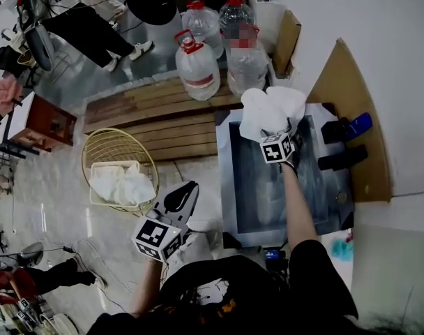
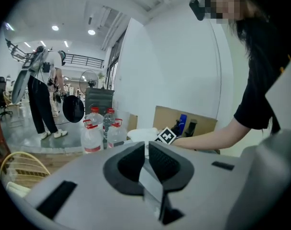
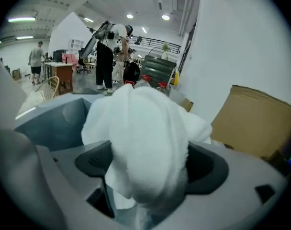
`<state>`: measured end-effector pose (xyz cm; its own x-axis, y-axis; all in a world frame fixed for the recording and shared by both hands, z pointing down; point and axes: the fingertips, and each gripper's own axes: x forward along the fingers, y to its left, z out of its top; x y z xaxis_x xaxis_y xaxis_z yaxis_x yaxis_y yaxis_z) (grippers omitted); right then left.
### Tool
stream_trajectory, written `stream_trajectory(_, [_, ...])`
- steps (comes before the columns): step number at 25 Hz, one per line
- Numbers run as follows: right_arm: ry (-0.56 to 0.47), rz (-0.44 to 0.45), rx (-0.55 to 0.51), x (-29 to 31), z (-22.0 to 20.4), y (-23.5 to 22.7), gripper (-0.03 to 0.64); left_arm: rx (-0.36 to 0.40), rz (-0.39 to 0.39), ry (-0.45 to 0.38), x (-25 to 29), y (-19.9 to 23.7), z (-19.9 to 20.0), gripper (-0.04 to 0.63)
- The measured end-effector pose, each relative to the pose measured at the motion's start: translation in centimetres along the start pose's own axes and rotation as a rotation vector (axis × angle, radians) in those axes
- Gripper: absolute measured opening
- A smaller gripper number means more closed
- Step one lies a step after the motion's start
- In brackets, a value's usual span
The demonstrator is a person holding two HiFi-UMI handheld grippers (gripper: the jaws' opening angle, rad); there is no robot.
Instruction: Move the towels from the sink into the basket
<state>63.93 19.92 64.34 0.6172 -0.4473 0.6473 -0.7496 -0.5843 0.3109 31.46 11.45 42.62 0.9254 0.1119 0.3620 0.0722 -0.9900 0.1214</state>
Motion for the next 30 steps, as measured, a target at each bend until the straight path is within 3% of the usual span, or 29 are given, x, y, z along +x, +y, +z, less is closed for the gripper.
stream_trajectory(5, [-0.013,-0.181,-0.09,1.0,-0.3,-1.5,0.424,-0.008,0.034,0.009,-0.2,0.3,-0.6,0.029])
stream_trajectory(7, [-0.001,-0.221,-0.096,0.5,-0.3,-2.3,0.275,-0.016,0.045,0.014,-0.4,0.5,-0.8,0.029])
stream_trajectory(10, [-0.009,-0.185,-0.113,-0.4,0.3,-2.4,0.199,-0.023,0.053,0.014,-0.7,0.7,-1.0,0.029])
stream_trajectory(14, [-0.114,-0.171,-0.177,-3.4,3.2,-2.2,0.11,-0.026,0.051,0.004,-1.3,0.6,-1.1,0.029])
stream_trajectory(17, [-0.193,-0.185,-0.163,-6.3,5.8,-2.8,0.071,-0.023,0.054,-0.012,-2.0,0.8,-1.2,0.029])
stream_trajectory(23, [-0.35,-0.116,-0.049,-13.4,10.7,-1.6,0.064,-0.038,0.064,-0.037,-4.5,1.9,-1.6,0.029])
stream_trajectory(30, [-0.562,0.025,0.087,-22.0,18.5,4.6,0.063,-0.033,0.059,-0.076,-8.7,5.1,-1.8,0.029])
